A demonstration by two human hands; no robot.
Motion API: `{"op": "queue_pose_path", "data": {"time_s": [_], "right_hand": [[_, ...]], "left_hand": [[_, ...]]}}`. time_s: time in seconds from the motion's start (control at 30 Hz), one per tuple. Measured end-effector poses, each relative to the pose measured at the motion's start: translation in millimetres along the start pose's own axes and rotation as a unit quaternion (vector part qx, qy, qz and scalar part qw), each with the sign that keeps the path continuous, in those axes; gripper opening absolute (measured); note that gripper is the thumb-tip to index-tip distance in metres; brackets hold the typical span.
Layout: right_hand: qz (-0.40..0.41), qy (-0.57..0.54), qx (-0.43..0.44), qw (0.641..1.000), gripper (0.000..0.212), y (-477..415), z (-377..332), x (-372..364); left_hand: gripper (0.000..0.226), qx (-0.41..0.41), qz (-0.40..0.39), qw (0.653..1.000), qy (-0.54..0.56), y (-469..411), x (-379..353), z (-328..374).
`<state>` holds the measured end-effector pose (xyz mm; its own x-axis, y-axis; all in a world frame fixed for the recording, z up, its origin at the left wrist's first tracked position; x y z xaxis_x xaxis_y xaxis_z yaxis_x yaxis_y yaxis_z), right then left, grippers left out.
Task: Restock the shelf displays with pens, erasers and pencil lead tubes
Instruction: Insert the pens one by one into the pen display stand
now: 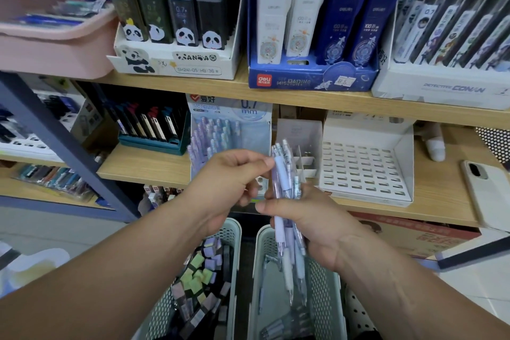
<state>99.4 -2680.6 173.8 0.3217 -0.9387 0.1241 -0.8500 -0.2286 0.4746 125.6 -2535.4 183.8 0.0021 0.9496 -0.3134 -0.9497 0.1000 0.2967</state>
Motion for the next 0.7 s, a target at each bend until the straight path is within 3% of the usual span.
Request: {"op": "queue_pose_path", "data": {"time_s": [0.23, 0.4, 0.5, 0.63, 0.7], "right_hand": [[-0.034, 0.008, 0.002, 0.999, 0.047, -1.4, -7.4, -14.3], [-0.089, -0.056, -0.006, 0.994, 0.030, 0.2, -13.3, -26.1], [-0.087, -0.075, -0.034, 0.993, 0.035, -1.6, -15.1, -29.3], [-0.067, -0.103, -0.046, 0.991, 0.020, -3.8, -13.8, -32.9], [-0.057, -0.108, -0.047, 0.991, 0.028, -6.0, -12.2, -33.8]], "left_hand": [[0.005, 0.027, -0.034, 0.998, 0.054, 8.1, 13.3, 0.1], [0.010, 0.038, -0.030, 0.991, 0.122, 6.6, 26.1, -0.7], [0.007, 0.028, -0.019, 0.989, 0.142, 6.8, 31.3, 0.9], [0.011, 0.010, -0.002, 0.986, 0.169, 6.0, 39.5, 3.2], [0.016, -0.001, 0.011, 0.984, 0.177, 5.2, 45.0, 4.5]]}}
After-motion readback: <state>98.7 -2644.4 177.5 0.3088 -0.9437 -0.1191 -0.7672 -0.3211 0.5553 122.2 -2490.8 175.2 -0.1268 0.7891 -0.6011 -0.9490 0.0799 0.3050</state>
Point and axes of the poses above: each hand's wrist, its own y-axis away from the middle knuckle, its own x-axis out of the back of the hand, z = x × y, the point moved 2 cm from there along -y, towards the middle knuckle, and after that the axes turned 15 degrees about y, right-handed, at the moved point
